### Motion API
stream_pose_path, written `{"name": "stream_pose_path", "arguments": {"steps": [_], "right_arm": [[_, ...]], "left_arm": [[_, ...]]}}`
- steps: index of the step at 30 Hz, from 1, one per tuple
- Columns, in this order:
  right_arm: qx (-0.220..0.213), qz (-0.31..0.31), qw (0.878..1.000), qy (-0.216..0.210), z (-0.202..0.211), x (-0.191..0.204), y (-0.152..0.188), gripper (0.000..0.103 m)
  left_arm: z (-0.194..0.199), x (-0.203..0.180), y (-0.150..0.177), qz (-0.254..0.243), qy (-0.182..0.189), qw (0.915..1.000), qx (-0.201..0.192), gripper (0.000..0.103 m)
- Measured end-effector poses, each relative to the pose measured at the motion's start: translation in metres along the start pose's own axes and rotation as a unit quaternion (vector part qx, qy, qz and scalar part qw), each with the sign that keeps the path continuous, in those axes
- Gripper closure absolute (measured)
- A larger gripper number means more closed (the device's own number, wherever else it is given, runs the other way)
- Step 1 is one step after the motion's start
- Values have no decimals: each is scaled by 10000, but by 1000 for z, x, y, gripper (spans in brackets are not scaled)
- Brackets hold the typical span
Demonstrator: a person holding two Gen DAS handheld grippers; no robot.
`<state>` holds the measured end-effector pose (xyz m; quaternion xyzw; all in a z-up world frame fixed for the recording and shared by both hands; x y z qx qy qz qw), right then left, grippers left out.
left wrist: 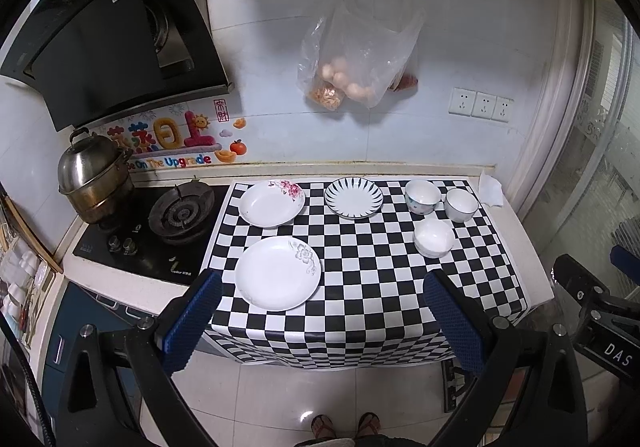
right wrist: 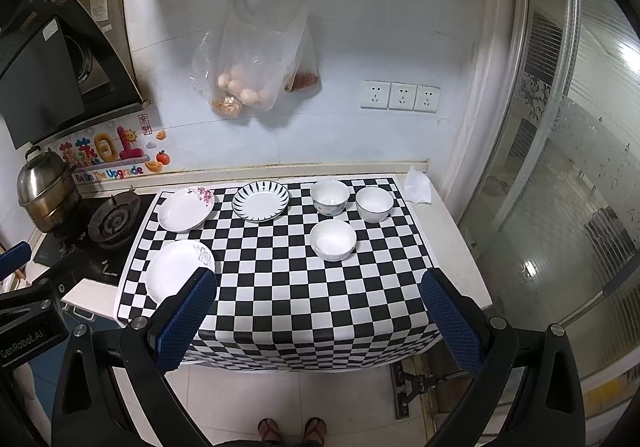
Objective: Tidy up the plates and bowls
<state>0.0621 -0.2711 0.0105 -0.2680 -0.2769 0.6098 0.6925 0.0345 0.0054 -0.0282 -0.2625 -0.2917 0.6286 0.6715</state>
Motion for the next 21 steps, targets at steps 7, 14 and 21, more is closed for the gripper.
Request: {"name": "stream_pose_path", "arguments": {"steps": [7,14,21], "right_arm": [[84,-23,10000,-32,-9,1,0,0],[271,-200,9990,-305,-32,-3,-1,0],[756,-258,9860,-1462,-114,18,14,0]], "left_arm": [[-3,-4,0,-14,-10,10000,31,0],[-18,-3,0,38,-110,9999,87,0],[-89,34,6,471,-510,9963,507,0]]}}
Point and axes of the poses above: each gripper's, at about its wrist camera, not at the fingertips, and z roughly against the way its jaws point, x to its left, y to its underside, the point moved 6 cm from there along -z, roughly the way its jaws point, and after that the axes turned 3 degrees about -z, right-handed, at the moved point
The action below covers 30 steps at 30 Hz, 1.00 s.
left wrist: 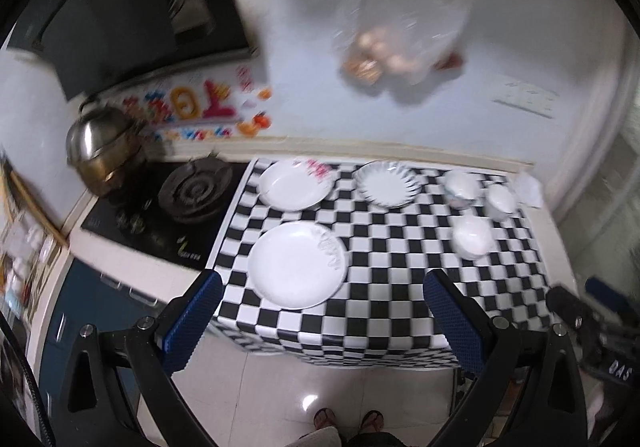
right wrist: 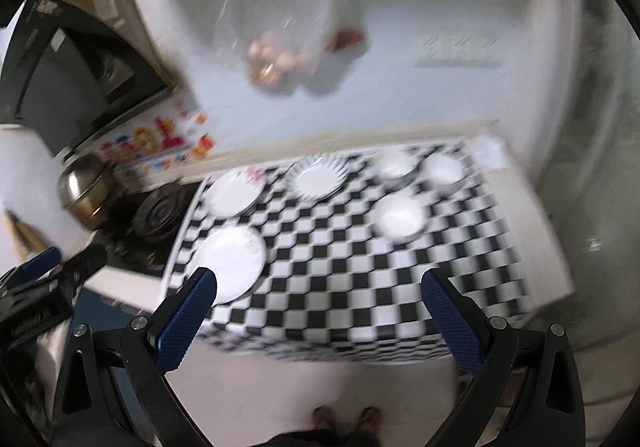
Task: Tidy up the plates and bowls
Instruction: 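Move both grippers to the grey-flower plate and close them on its rim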
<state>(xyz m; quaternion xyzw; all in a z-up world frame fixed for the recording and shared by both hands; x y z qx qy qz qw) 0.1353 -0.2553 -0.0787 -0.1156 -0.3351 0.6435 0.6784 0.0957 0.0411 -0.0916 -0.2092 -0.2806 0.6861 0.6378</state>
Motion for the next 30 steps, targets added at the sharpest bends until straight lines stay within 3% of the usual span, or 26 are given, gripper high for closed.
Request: {"name": "stream_pose_path", "arguments": {"steps": [3,8,16,20,23,25,28,30], "right_arm": [[528,37,9979,-374,-59,6,7,0],[1081,168,9934,-338,-159,16,12,0],[2265,-468,9711,-586,-317,35,25,2],[2647,-487,9609,-657,-375,61,31,7],[2975,-422,9522,-553,-415,78,39,14],[3204,-514,9446,-504,-438,84,45,19],[3478,-631,9342,-483,-464,89,52,36],[3523,-667,9324,-453,-473,92,54,42]], "left_arm": [[-43,23,4,204,-305,9988,321,0],[-114,56,14,414,-473,9935,949,0],[-241,106,22,779,-67,9790,1883,1],[-300,120,26,549,159,9720,2279,5],[-341,122,34,270,396,9638,2624,18],[-366,126,42,136,502,9564,2874,38],[-392,132,51,109,666,9469,3143,51],[-405,135,54,116,761,9428,3243,54]]}}
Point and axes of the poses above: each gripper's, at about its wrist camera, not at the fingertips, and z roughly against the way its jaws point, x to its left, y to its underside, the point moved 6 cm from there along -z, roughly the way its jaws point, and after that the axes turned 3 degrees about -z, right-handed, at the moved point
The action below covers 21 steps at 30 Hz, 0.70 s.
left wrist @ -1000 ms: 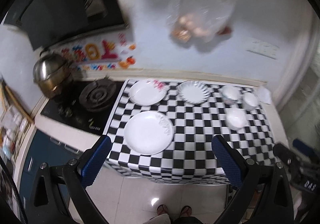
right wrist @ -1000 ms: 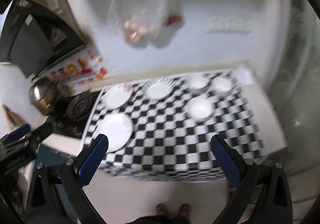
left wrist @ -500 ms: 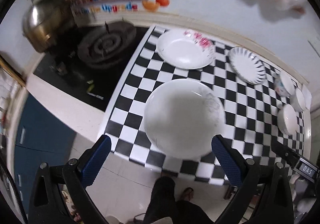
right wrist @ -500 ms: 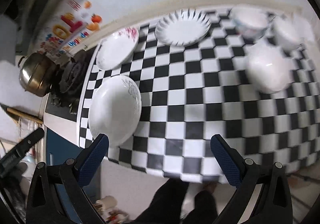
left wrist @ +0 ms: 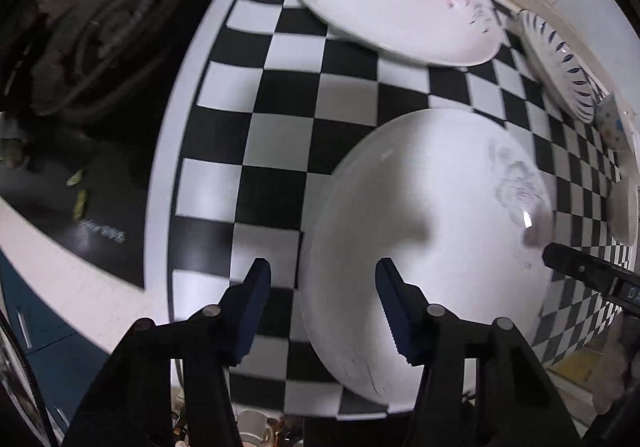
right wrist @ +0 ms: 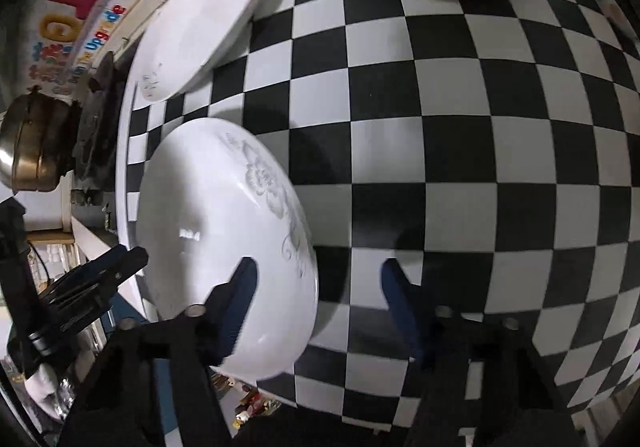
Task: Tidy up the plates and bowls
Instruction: 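Move both grippers to the grey-flower plate and close them on its rim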
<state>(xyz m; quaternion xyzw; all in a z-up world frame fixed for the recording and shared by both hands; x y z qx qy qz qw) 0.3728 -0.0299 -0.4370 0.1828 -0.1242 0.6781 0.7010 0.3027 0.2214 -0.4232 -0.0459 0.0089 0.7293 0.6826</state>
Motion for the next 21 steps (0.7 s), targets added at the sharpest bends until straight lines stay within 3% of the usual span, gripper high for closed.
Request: {"name": "stream_pose_path", "arguments": {"steps": [4,8,13,21], "right_arm": [[168,-143,9997,-116,-14,4,-4,63],[450,-169,9985,-272,-31,12,-2,87],[371,-57,9992,-156,-31,15,-1,87],[221,-20,9994,-261,10,-29,-3,87]], "left_arm": [[-12,-1,-4,-151,209,9996,109,68],[-10,-7,-4,-209,338,9991,128,71],[3,-11,-2,-44,345,9993,162,73],[46,-69,-9,-186,436,9989,-62,73]]}}
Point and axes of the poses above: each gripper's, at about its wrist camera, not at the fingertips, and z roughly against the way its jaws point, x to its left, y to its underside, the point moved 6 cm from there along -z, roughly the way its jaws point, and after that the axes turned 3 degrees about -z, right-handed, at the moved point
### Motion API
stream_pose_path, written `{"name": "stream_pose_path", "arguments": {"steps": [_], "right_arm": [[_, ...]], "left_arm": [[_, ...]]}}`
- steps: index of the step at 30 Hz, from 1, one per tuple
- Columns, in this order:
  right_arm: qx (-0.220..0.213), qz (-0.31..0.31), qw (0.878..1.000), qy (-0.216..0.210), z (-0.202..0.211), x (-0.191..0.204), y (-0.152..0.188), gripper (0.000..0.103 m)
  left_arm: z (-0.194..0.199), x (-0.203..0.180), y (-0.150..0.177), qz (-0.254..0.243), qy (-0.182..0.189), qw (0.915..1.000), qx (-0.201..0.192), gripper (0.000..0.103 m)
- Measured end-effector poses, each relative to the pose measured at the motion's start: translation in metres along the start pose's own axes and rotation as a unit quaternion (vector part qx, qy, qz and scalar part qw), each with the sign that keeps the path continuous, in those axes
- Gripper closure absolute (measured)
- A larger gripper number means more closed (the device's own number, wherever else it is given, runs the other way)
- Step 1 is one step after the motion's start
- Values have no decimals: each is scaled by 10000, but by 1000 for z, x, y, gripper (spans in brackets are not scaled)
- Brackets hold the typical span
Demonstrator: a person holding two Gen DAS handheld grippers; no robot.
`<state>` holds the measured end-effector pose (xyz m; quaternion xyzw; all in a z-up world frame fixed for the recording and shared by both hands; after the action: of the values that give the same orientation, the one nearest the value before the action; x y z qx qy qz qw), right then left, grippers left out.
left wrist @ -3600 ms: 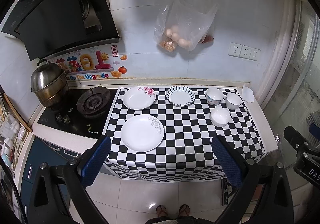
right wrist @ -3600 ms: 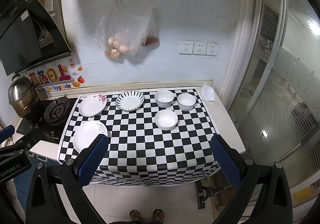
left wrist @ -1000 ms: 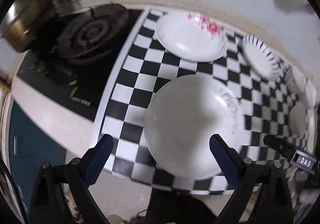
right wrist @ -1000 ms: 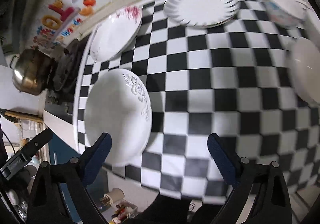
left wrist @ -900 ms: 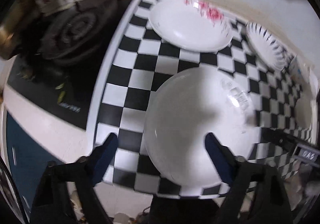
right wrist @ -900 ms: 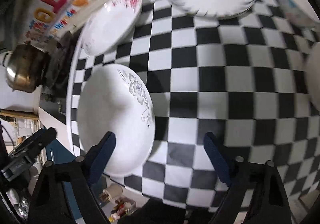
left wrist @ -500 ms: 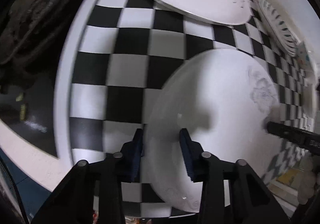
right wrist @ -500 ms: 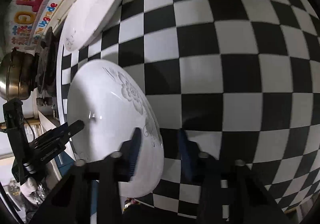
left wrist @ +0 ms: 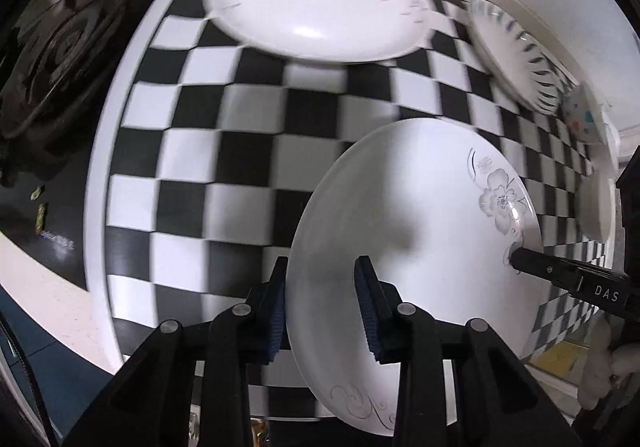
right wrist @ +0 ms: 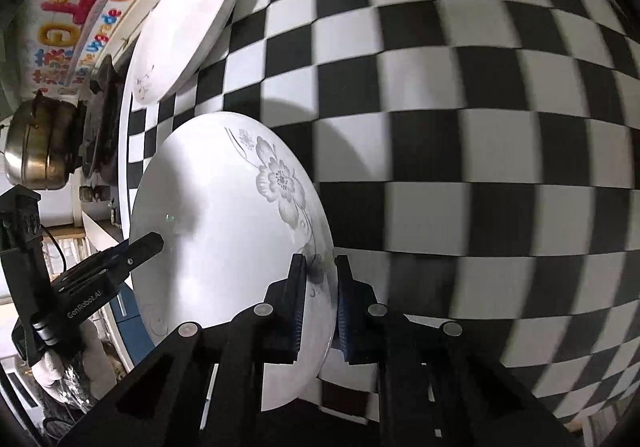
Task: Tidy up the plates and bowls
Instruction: 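Move both grippers to the grey-flower plate and close them on its rim, then lift the grey-flower plate with both grippers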
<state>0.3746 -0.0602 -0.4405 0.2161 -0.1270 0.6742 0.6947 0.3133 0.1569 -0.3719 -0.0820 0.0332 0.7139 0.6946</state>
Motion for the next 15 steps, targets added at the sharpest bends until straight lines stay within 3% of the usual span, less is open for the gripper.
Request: {"name": "stream_pose_path", "arguments": {"steps": [9,15], "right_arm": [[-455,-62,9987,228,68,-73,-4,87],[-597,-307,9973,284,91,-119,-5,87]], "left_arm": [[-31,-72,-8,-500,108,9987,11,73],[-47,-103,-18,-770,80,9970,83,73]]}}
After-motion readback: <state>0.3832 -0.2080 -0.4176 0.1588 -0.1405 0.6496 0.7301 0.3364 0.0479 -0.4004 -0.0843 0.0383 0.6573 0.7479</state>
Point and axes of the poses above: each gripper's, at about its wrist camera, not at the fingertips, and z roughly against the way its jaws point, x to its left, y to its underside, the point moved 6 cm from there along -z, roughly the way its jaws point, and after that the axes turned 3 degrees about -z, right-handed, at the moved point
